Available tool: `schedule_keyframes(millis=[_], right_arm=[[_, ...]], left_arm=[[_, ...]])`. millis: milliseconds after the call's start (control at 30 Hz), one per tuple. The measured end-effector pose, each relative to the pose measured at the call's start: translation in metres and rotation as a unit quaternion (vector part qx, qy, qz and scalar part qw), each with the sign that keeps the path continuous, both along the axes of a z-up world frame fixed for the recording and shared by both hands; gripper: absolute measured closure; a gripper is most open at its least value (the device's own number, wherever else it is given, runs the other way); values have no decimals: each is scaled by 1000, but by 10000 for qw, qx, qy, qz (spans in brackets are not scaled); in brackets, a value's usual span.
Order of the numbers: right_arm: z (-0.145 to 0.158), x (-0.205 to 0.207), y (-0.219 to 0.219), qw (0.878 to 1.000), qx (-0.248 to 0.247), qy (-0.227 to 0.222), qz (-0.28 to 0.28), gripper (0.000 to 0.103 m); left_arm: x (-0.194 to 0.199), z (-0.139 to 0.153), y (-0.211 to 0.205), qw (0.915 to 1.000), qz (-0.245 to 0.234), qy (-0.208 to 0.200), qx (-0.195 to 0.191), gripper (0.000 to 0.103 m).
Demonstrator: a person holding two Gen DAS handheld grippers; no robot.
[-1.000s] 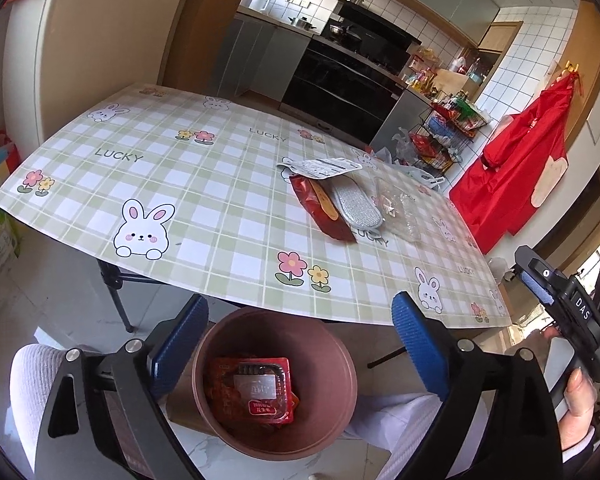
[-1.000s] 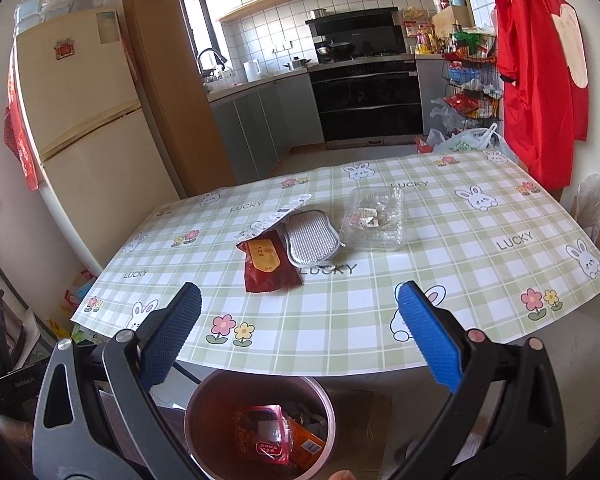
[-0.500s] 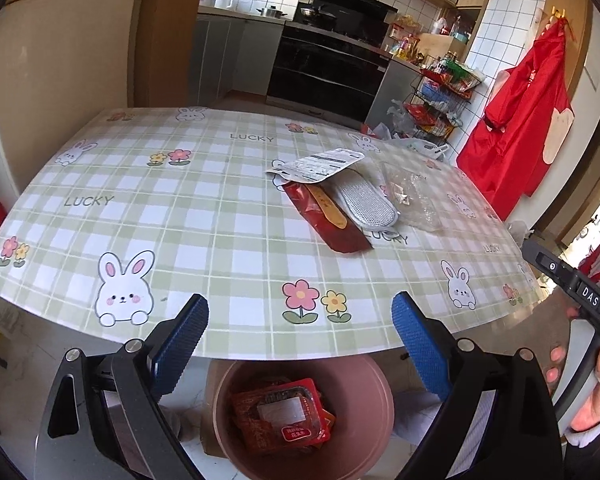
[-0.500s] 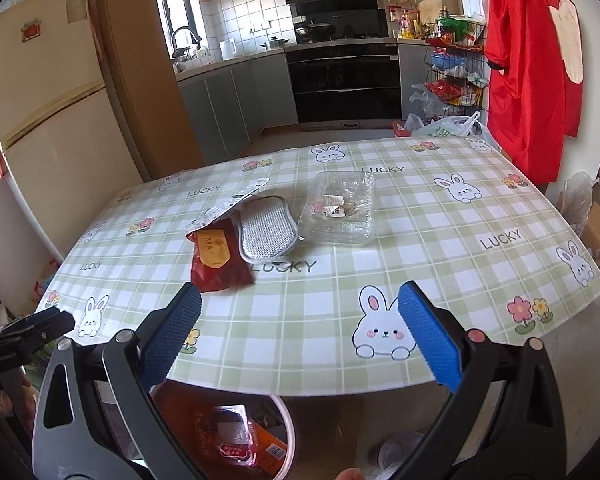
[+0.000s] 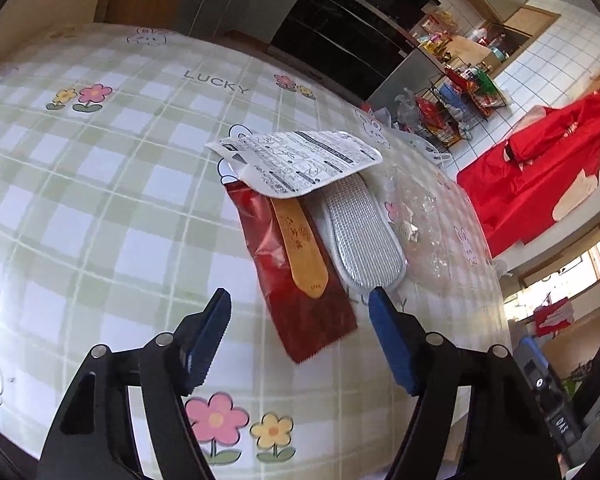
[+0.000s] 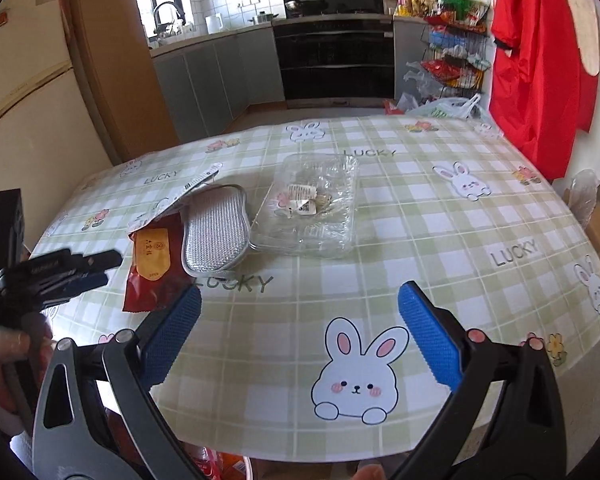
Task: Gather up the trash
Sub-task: 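Close the left tool on the dark red packet while the right tool reaches the clear plastic box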
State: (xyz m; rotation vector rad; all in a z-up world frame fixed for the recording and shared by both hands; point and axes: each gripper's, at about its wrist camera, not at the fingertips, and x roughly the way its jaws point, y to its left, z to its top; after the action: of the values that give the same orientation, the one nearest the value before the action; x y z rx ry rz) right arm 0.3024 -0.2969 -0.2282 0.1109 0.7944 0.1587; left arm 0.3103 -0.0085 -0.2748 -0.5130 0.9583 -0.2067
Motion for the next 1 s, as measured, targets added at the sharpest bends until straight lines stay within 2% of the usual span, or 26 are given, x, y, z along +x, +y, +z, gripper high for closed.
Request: schedule_keyframes(millis=[200, 400, 467, 500, 600, 733, 1000], right_arm=[[-16, 27, -6, 9999, -76, 74, -95, 6], [-29, 52, -11, 9997, -196, 136, 26, 6], [-30, 56, -13, 9998, -194, 62, 24, 6], [-30, 58, -12, 9998, -199, 46, 25, 6], [-32, 65, -11, 9997, -236, 73, 63, 6], [-37, 72, -6, 9994, -325, 88, 94, 6], [-41, 96, 1, 9982, -504, 122, 306, 6]], left_arm=[[37, -21, -8, 9997, 167, 74, 147, 35], [43, -28, -11, 9988, 257, -37, 417, 36], [42, -30, -8, 9991, 232, -18, 358, 50], [42, -31, -7, 9990, 219, 29, 381, 65], [38, -34, -4, 9995, 127, 24, 285, 70], [27, -31, 1, 9999, -15, -76, 127, 84], [-12, -18, 26, 9994, 120, -251, -185, 91]])
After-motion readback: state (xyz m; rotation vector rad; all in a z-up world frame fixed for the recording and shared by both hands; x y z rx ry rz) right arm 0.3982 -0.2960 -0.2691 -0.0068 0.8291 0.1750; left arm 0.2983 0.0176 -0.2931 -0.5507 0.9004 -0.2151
